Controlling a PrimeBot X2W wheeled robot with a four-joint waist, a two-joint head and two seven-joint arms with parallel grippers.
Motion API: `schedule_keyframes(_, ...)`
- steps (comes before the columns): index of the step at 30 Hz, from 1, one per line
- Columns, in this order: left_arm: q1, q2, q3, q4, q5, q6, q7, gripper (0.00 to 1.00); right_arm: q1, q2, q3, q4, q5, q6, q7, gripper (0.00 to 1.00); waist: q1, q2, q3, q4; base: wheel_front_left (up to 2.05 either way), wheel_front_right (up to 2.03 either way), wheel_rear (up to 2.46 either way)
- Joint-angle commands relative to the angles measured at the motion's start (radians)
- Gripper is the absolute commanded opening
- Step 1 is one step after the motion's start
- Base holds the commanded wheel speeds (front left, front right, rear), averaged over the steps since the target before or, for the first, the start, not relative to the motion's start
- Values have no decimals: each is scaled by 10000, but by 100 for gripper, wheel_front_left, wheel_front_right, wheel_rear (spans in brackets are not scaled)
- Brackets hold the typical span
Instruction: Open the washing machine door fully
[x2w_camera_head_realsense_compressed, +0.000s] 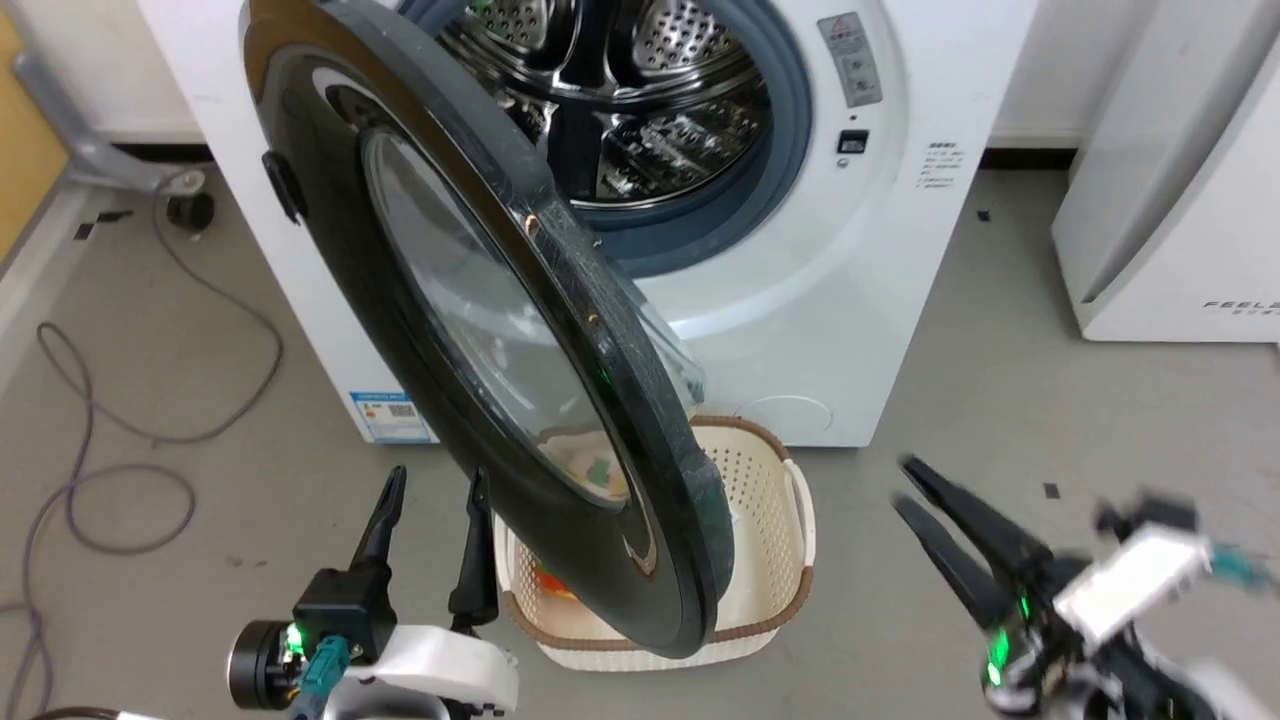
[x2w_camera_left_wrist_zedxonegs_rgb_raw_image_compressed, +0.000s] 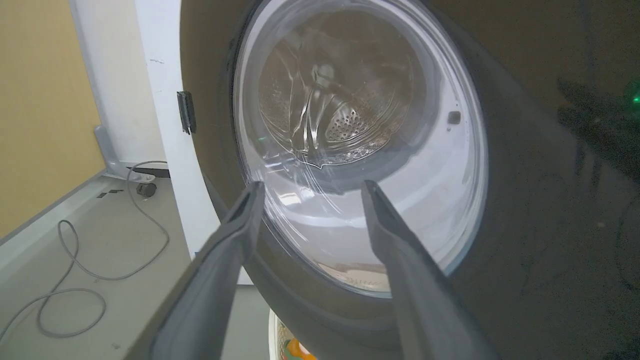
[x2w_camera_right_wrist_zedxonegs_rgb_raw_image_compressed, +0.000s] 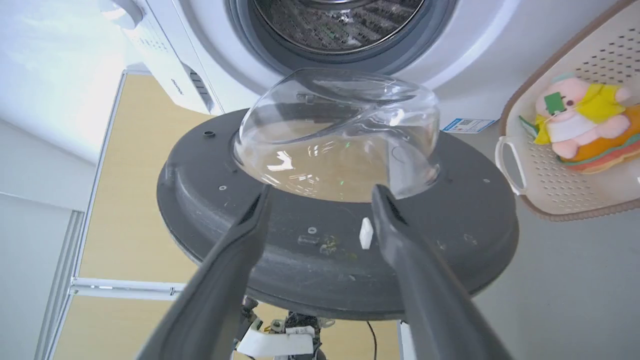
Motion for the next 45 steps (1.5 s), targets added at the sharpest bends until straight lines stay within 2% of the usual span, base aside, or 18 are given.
schedule_keyframes(1, 133, 16, 50, 38, 84, -41, -53, 100, 406, 194, -201, 44, -137, -4, -384, 100, 1, -1, -69, -59, 0, 0, 0)
schedule_keyframes(5, 212, 16, 79, 99, 96, -81, -53, 100, 1339, 583, -841, 504, -806, -4, -2052, 100, 1, -1, -193, -178, 0, 0, 0)
schedule_keyframes(9, 246, 16, 65, 159, 91, -108, -53, 100, 1658, 650, -1047, 1631, -2229, -4, -4085, 100, 1, -1, -272, -263, 0, 0, 0)
schedule_keyframes(12, 258, 16, 65, 175, 67, -104, -53, 100, 1540, 693, -1495, 2491, -3599, -4, -4588, 100, 1, -1, -335, -331, 0, 0, 0)
schedule_keyframes(14, 284, 16, 102, 152, 53, -88, -53, 100, 1345, 884, -2691, 2964, -5117, -4, -4619, 100, 1, -1, -355, -403, 0, 0, 0)
schedule_keyframes(16, 308, 16, 137, 127, 42, -77, -53, 100, 1242, 1295, -4084, 2980, -7139, -4, -4624, 100, 1, -1, -363, -449, 0, 0, 0)
schedule_keyframes(20, 319, 16, 186, 103, 37, -64, -53, 100, 1352, 2452, -6221, 1634, -11966, -4, -4627, 100, 1, -1, -362, -496, 0, 0, 0)
schedule_keyframes(23, 325, 16, 203, 100, 50, -57, -53, 100, 1610, 3334, -6856, 149, -14696, -4, -4628, 100, 1, -1, -353, -503, 0, 0, 0)
schedule_keyframes(26, 305, 16, 233, 93, 76, -56, -53, 100, 1909, 3696, -6760, -992, -16445, -4, -4628, 100, 1, -1, -306, -508, 0, 0, 0)
schedule_keyframes(30, 261, 16, 292, 98, 146, -83, -53, 100, 2418, 3830, -6090, -1782, -18184, -4, -4621, 100, 1, -1, -240, -508, 0, 0, 0)
schedule_keyframes(34, 227, 16, 322, 98, 191, -106, -53, 100, 2889, 3866, -5408, -1965, -19114, -4, -4324, 100, 1, -1, -187, -487, 0, 0, 0)
schedule_keyframes(42, 180, 16, 319, 206, 247, -97, -53, 100, 3291, 3875, -5031, -1162, -19096, -4, -4275, 100, 1, -1, -149, -433, 0, 0, 0)
schedule_keyframes(43, 182, 16, 325, 251, 246, -99, -53, 91, 3289, 3876, -5037, -1060, -19031, -4, -4295, 100, 1, -1, -157, -438, 0, 0, 0)
schedule_keyframes(44, 182, 16, 333, 276, 241, -102, -53, 23, 3274, 3876, -5038, -974, -18999, -4, -4320, 100, 1, -1, -170, -442, 0, 0, 0)
schedule_keyframes(45, 197, 16, 332, 338, 224, -121, -53, 0, 3257, 3876, -5031, -892, -18945, -4, -4342, 100, 1, -1, -181, -448, 0, 0, 0)
